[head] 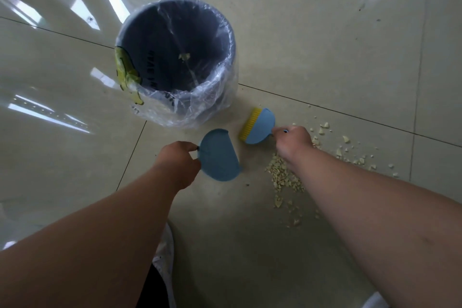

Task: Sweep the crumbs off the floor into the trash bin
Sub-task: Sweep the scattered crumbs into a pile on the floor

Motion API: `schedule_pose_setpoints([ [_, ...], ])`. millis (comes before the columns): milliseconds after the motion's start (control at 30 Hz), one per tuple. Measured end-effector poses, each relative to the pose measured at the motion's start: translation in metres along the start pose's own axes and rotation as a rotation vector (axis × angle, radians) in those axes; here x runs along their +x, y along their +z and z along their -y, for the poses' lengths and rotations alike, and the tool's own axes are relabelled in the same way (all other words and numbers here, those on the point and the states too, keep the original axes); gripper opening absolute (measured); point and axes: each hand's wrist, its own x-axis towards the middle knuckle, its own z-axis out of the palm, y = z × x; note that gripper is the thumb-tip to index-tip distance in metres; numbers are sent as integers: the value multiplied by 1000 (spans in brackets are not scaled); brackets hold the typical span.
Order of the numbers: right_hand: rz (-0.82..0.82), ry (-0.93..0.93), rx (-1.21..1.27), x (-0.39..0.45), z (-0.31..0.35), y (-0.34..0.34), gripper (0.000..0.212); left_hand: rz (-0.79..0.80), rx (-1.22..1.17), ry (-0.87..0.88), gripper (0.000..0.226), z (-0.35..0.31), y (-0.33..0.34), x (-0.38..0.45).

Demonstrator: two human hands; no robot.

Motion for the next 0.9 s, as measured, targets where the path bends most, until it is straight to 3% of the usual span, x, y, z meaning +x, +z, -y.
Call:
schedule_pose_setpoints([
  [333, -76, 111, 25, 30, 16, 0, 28, 33, -88, -13, 48, -1, -7, 8],
  [900, -240, 331, 65, -2, -73, -93, 38, 47, -68, 57, 54, -28, 24, 11],
])
